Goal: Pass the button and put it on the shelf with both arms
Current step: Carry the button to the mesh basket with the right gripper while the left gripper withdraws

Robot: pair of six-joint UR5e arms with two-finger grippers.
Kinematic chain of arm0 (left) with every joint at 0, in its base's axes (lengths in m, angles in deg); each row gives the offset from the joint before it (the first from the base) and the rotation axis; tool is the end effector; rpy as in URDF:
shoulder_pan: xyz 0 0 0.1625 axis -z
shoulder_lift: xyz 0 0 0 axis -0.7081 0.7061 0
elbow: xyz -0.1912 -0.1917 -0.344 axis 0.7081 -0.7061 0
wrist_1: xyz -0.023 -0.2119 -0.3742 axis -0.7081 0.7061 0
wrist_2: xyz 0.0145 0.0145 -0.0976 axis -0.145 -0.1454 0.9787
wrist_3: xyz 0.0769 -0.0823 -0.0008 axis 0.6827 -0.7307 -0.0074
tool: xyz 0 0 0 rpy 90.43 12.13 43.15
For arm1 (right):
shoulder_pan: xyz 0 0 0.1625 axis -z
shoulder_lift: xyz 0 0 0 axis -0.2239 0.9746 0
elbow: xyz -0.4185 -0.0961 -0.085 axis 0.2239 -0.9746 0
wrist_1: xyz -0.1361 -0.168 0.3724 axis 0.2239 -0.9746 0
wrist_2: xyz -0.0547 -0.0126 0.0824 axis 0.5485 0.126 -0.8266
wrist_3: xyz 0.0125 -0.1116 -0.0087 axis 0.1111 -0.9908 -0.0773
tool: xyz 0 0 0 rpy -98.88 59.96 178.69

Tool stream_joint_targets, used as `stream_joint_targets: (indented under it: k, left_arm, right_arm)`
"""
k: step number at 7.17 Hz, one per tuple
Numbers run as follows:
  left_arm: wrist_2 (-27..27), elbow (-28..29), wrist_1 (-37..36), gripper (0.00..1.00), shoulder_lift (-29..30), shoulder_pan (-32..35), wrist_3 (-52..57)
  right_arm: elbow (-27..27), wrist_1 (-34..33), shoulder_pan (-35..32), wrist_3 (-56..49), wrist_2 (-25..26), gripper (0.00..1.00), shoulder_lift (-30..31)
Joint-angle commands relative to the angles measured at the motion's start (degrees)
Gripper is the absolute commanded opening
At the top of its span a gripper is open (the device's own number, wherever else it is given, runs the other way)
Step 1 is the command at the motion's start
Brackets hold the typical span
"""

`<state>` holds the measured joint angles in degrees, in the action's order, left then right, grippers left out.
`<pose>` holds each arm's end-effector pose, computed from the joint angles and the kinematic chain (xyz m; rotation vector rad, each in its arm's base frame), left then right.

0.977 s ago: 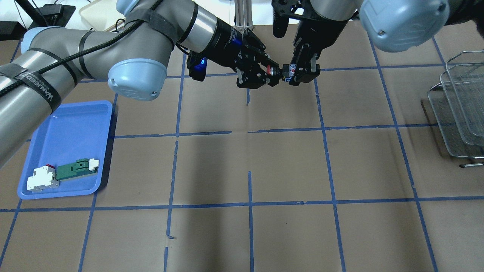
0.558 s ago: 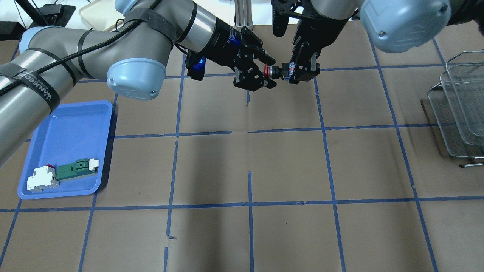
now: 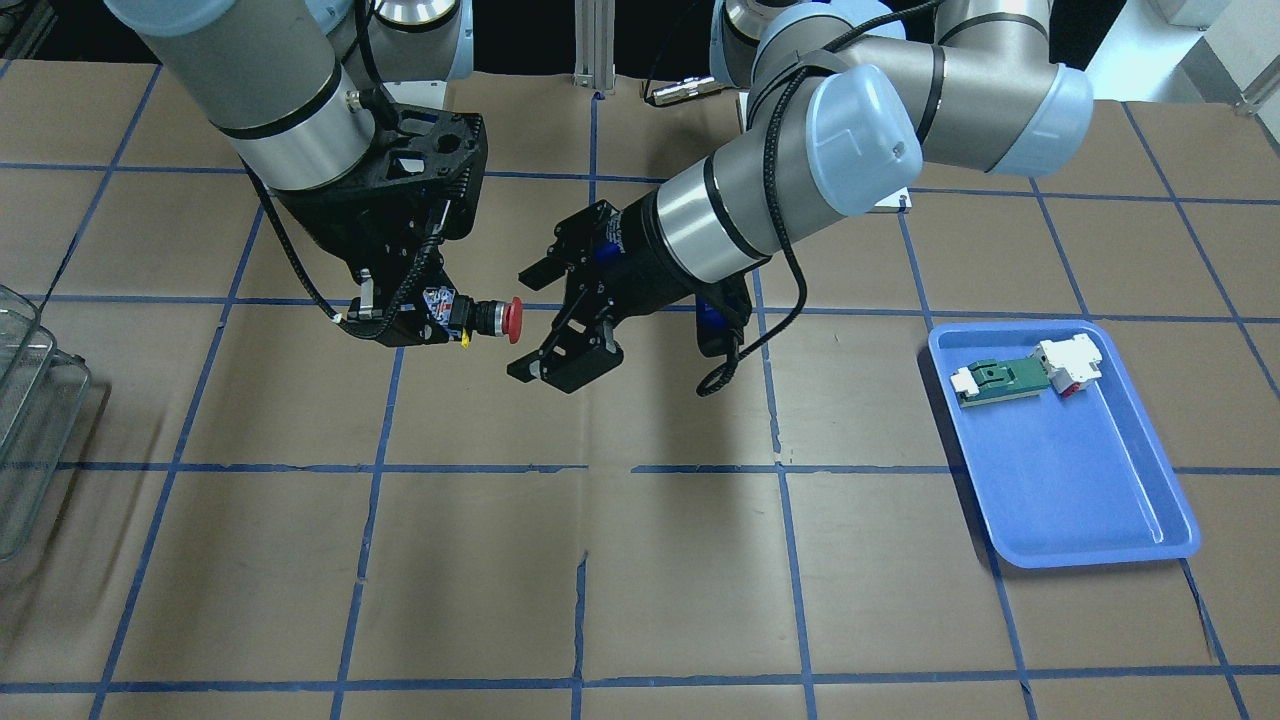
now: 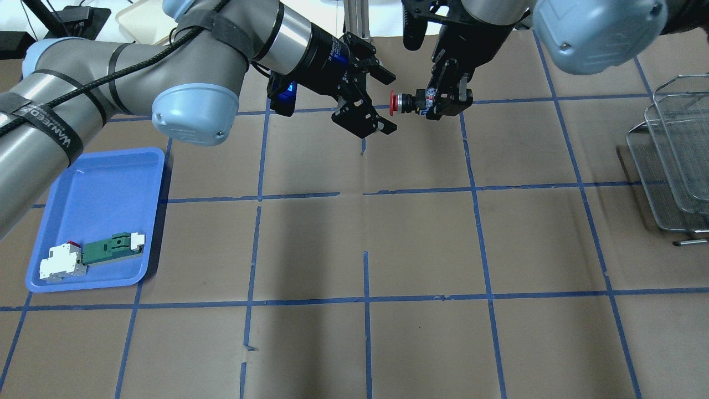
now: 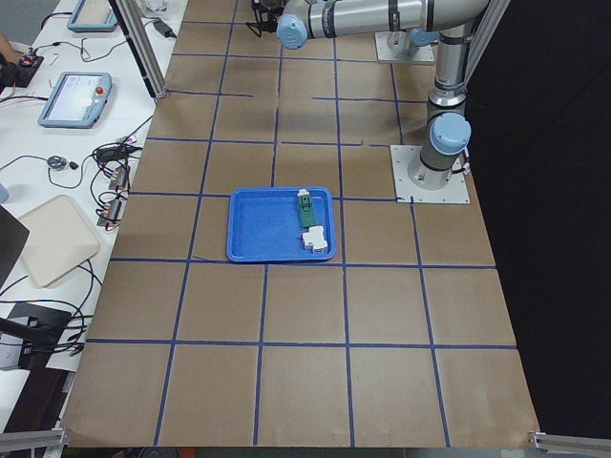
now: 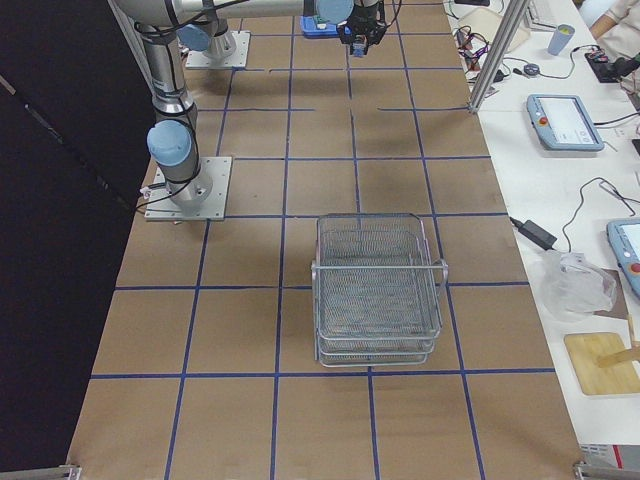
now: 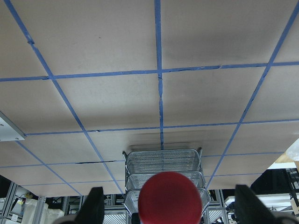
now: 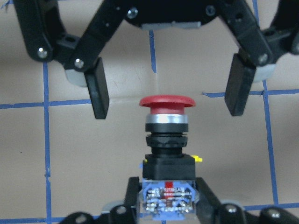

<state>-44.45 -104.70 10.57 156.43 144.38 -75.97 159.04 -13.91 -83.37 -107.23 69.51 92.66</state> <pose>-0.3080 -0.5763 0.4166 1.7017 -1.8061 -0.6788 0.2206 -0.5594 0.4845 -2.0699 2.1571 -0.2683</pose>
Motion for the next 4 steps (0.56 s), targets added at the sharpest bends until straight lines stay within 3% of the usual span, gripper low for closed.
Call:
stream_joint_targets:
  k: [1,4]
  left_arm:
    - [-6.8,-0.1,1.1,0.98,0.0,-8.0,15.5]
    - [-22.1,0.6,15.0,0.99,-2.7,-15.4,44.8]
  right_arm:
    - [-0.2,0.0,2.5,-1.1,0.8,0.00,1.0]
    - [-0.1,4.8,15.9,-10.2,1.0,0.00,2.6]
